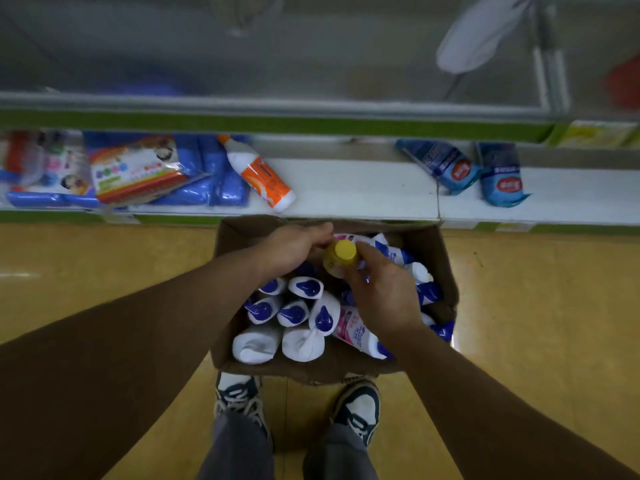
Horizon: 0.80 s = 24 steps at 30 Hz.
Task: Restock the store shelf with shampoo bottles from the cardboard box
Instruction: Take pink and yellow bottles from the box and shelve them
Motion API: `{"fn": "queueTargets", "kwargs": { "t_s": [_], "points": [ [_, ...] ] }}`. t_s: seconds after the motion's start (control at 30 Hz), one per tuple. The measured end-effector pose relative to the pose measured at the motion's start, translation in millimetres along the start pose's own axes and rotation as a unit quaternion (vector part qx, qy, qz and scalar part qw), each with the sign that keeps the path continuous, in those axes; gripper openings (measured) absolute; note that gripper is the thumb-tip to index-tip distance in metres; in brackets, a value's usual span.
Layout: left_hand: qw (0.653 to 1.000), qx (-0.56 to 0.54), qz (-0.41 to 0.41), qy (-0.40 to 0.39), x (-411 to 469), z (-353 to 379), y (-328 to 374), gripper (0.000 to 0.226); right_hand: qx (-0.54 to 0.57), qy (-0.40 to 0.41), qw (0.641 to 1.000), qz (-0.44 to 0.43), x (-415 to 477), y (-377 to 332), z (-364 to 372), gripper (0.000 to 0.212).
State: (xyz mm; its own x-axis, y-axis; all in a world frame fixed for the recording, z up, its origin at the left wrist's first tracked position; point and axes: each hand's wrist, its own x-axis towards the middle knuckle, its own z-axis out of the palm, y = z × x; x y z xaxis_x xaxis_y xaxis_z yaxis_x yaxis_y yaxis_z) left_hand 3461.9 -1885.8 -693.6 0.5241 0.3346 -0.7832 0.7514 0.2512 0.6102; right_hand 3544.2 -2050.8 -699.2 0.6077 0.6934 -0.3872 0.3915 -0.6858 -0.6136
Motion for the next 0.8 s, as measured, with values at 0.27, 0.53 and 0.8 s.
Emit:
{"fn": "queueTargets", "kwargs": {
  "t_s": [0.27,0.53,0.8],
  "points": [
    [0.997,-0.049,0.051,-0.008,-173,-25,96,0.038,-0.017,0.024,0.994,-0.101,-77,-114,-138,0.028],
    [0.984,-0.078,0.148,0.065,-351,-43,193,0.043,-0.016,0.035,0.981,-0.190,-150,-231,-277,0.039],
    [0.960,-0.047,0.259,0.093,-523,-34,287,0.044,-0.041,0.051,0.963,-0.261,-247,-333,-425,0.032]
  ]
}}
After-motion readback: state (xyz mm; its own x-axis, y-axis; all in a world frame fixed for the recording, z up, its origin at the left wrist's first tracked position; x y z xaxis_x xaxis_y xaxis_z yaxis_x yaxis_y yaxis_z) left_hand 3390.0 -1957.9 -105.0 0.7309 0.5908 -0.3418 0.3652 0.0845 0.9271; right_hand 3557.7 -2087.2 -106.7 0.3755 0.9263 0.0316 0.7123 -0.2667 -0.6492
